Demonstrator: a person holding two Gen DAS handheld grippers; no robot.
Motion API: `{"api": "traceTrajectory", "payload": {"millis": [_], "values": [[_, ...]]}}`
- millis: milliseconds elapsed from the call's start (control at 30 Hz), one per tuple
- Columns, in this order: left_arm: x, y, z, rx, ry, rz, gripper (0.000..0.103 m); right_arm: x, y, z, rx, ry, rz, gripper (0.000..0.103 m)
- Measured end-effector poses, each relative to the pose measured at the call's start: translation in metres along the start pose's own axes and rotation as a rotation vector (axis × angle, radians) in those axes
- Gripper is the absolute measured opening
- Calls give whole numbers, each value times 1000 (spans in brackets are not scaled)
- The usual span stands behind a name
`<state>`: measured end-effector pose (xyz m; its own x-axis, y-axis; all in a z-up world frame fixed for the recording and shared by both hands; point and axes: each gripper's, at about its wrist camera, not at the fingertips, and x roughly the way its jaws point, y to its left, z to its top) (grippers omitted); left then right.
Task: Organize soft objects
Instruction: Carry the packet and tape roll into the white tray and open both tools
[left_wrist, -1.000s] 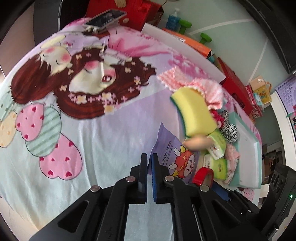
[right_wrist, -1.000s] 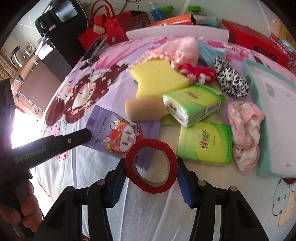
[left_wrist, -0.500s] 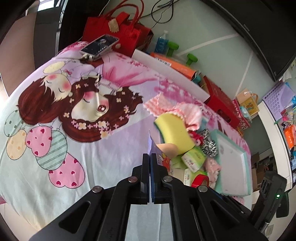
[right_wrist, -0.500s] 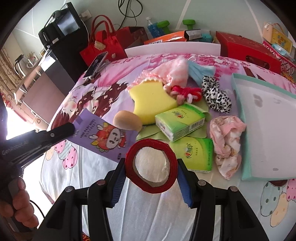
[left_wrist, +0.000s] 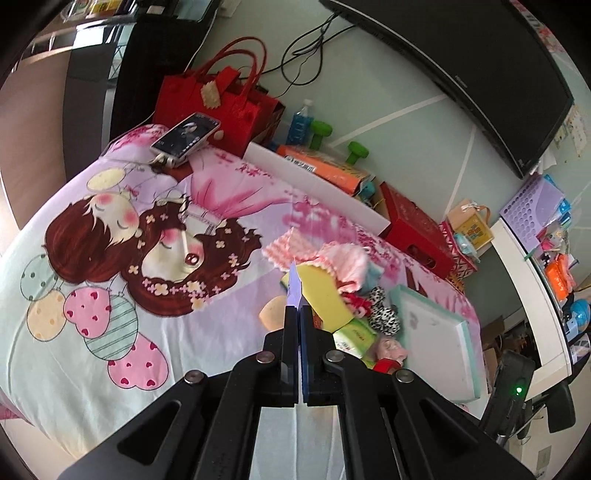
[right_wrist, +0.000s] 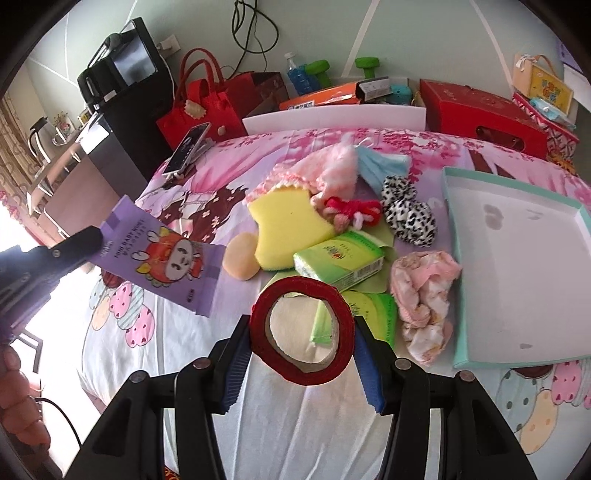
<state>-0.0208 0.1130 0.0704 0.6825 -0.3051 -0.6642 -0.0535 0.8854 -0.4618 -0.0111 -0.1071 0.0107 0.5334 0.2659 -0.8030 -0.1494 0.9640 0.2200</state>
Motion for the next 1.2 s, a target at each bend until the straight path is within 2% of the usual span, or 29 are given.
{"api": "traceTrajectory", "payload": {"millis": [267,467,667,1000,1200], "values": [[7,-37,9,73,25,-21,0,-26,-28,16,33,-45,-101,55],[30,-93,14,174,62,-79,0,-43,-70,34,110,-65,-236,55],[58,-148,14,268,101,-138,0,-48,-125,43,226,-75,-306,55],[104,-226,5,409,160,-210,0,-52,-218,28,407,-53,-443,55],[131,-251,-10,441,216,-252,0,-57,-259,12,481,-25,-557,55]]}}
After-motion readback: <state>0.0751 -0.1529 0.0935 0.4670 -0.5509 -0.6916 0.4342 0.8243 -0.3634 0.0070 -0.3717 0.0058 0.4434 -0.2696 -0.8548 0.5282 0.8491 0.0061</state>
